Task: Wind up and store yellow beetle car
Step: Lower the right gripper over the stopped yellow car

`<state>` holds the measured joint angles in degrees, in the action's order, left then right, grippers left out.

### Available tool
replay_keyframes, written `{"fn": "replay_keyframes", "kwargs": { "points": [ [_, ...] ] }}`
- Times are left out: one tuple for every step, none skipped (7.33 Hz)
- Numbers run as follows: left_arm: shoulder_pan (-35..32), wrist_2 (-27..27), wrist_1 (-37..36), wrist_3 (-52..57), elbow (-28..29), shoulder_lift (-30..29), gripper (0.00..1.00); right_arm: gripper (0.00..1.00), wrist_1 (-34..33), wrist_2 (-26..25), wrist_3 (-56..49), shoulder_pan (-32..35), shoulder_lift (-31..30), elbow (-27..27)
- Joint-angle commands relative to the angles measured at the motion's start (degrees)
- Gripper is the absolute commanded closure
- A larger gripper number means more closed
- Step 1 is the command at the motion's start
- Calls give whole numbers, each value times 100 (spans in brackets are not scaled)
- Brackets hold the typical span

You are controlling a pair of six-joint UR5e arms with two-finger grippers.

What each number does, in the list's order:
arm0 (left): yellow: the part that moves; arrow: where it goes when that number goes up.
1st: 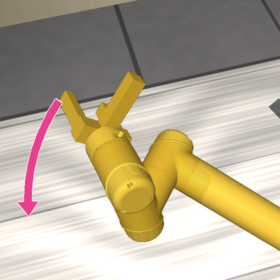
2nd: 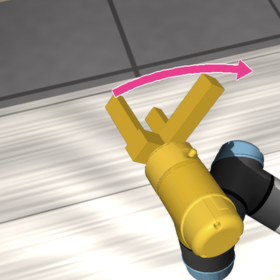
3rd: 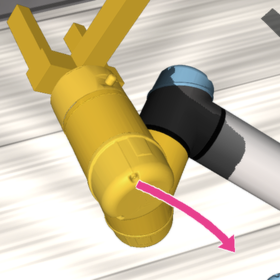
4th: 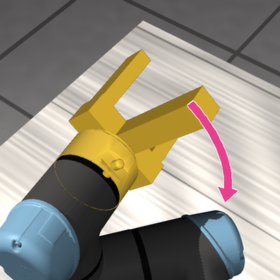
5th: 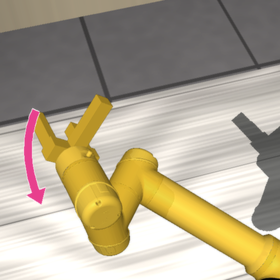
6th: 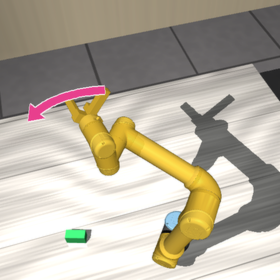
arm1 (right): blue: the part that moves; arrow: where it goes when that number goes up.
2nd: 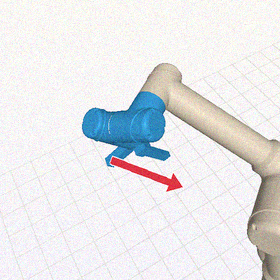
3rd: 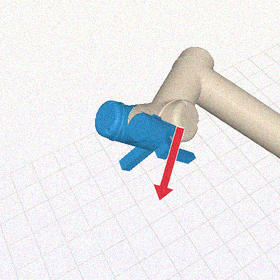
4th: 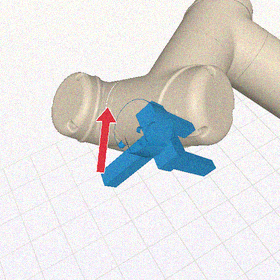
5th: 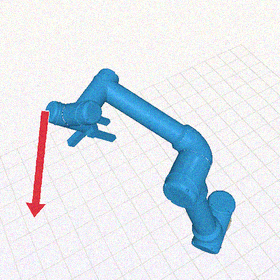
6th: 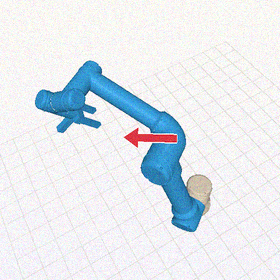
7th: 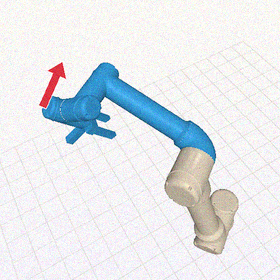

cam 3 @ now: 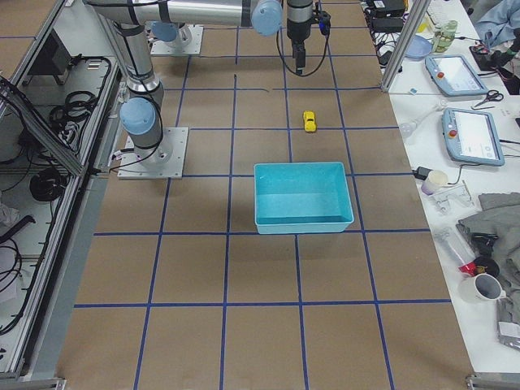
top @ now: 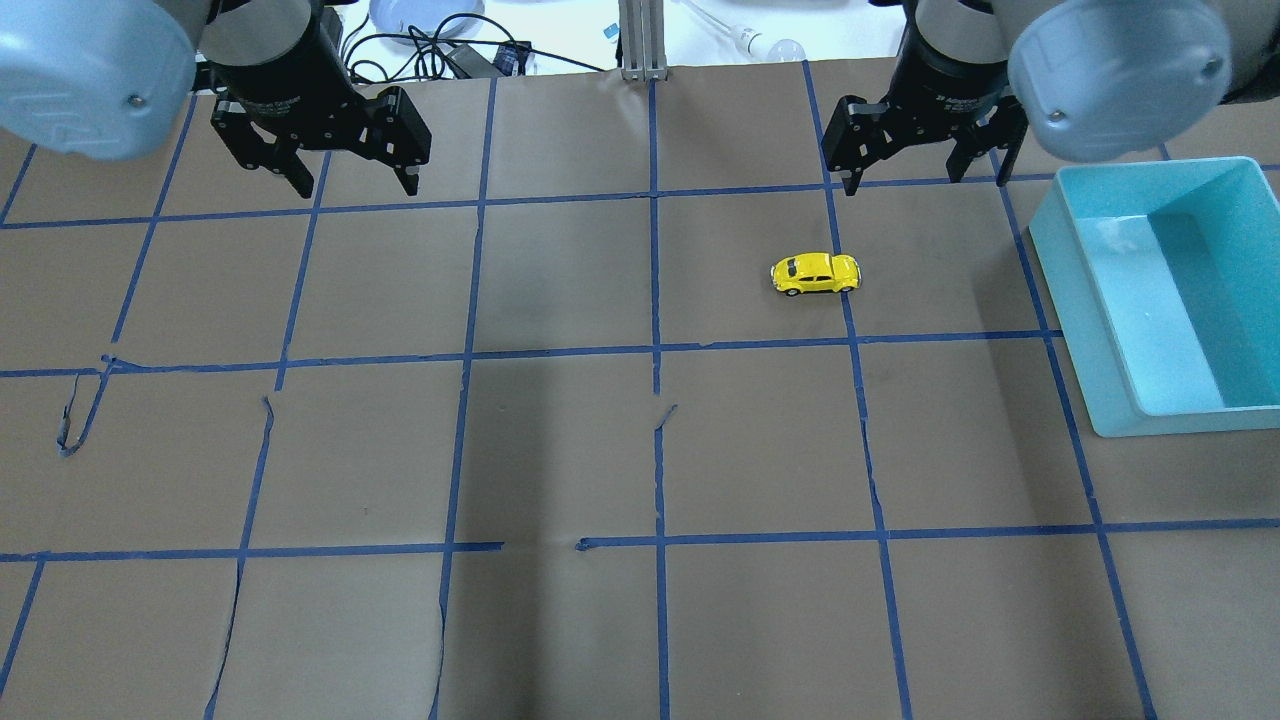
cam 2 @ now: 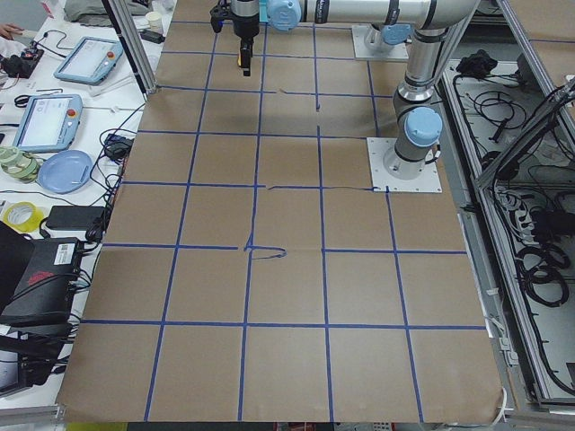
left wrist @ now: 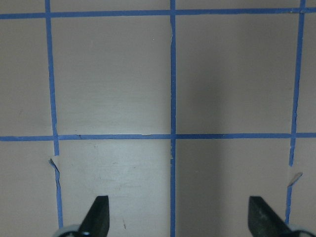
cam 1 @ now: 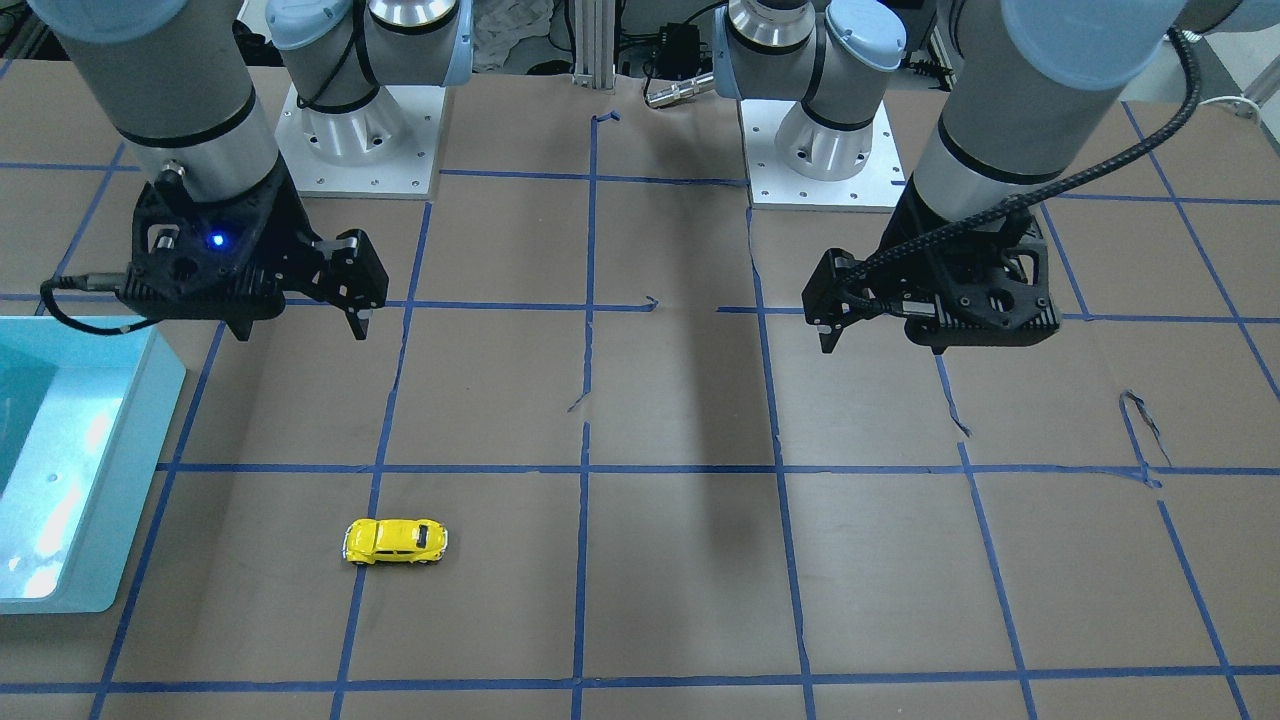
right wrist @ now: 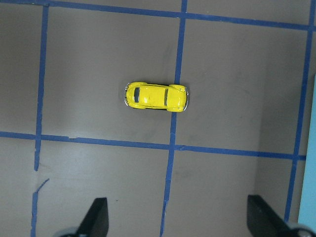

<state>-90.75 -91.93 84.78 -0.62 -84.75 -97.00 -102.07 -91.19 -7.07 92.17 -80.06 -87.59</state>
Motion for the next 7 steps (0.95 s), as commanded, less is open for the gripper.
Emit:
{"fn": "replay_keyframes", "kwargs": {
  "points": [
    [101,-158,3,271,-146,190,0,0,-652,66,-2225,3,499,-170],
    [67,-176,21,238,-251,225,0,0,-995,66,-3168,3,587,-336],
    [67,-150,4,229,-330,295,0,0,-1138,75,-3491,11,745,-573],
    [58,-167,4,229,-340,305,0,0,-1661,75,-4373,11,1103,-767],
    [58,-168,30,229,-357,313,0,0,-1971,145,-5626,11,1298,-812],
    [58,-168,47,229,-358,314,0,0,-2026,197,-6874,20,1344,-813],
    [58,-168,91,229,-358,314,0,0,-2036,189,-7652,20,1353,-813]
  ]
}}
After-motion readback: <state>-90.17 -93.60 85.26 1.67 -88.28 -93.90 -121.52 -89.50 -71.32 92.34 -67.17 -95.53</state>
